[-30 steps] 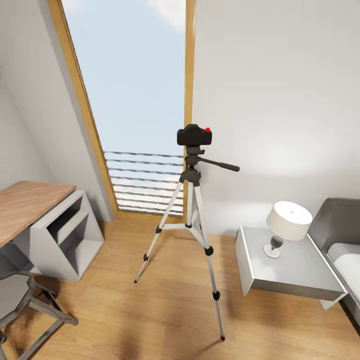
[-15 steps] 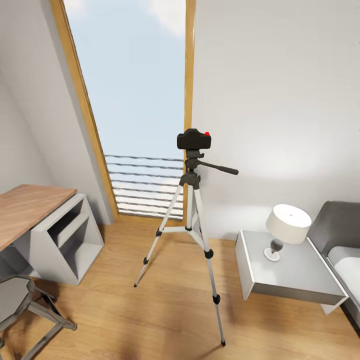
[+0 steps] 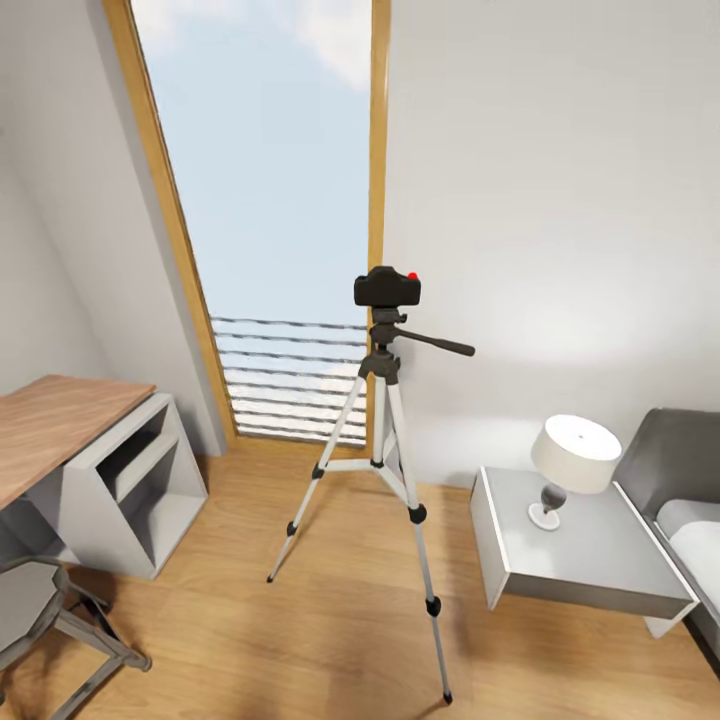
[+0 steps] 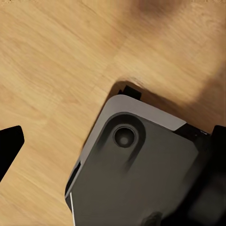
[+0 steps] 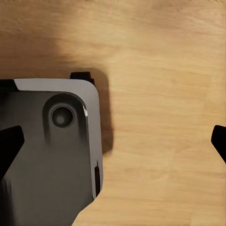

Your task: Attach the digital camera to the camera tripod in the bedroom.

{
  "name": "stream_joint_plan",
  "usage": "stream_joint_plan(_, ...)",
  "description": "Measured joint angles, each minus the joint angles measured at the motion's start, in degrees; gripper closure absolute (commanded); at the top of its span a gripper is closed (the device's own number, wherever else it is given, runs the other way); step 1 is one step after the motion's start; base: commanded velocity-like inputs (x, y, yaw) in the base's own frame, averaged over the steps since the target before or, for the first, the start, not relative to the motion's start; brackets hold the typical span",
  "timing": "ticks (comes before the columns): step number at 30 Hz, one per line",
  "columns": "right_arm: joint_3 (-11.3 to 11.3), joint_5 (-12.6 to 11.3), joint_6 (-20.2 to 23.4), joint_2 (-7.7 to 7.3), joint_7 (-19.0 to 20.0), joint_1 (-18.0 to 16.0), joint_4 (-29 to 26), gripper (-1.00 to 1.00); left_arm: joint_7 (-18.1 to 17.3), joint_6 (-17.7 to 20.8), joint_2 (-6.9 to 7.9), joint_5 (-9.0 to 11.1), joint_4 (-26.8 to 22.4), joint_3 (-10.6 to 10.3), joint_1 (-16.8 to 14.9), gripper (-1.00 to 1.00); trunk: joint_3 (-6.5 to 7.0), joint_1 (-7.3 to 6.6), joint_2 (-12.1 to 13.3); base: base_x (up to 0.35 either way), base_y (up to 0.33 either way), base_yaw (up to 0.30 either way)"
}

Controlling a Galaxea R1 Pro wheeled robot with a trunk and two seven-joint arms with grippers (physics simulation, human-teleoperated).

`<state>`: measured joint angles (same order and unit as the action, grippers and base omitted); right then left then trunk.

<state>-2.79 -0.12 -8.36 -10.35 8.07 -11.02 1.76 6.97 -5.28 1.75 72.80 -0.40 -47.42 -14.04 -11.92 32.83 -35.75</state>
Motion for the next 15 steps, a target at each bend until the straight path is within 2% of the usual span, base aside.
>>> stream_joint_plan(15,0.0,0.0,0.0,0.00,0.0,0.0,0.0,-1.00,0.0,0.0,0.00,0.0,0.0,0.0,0.0,-1.00,1.39,0.00,0.0,0.000,0.000,0.000)
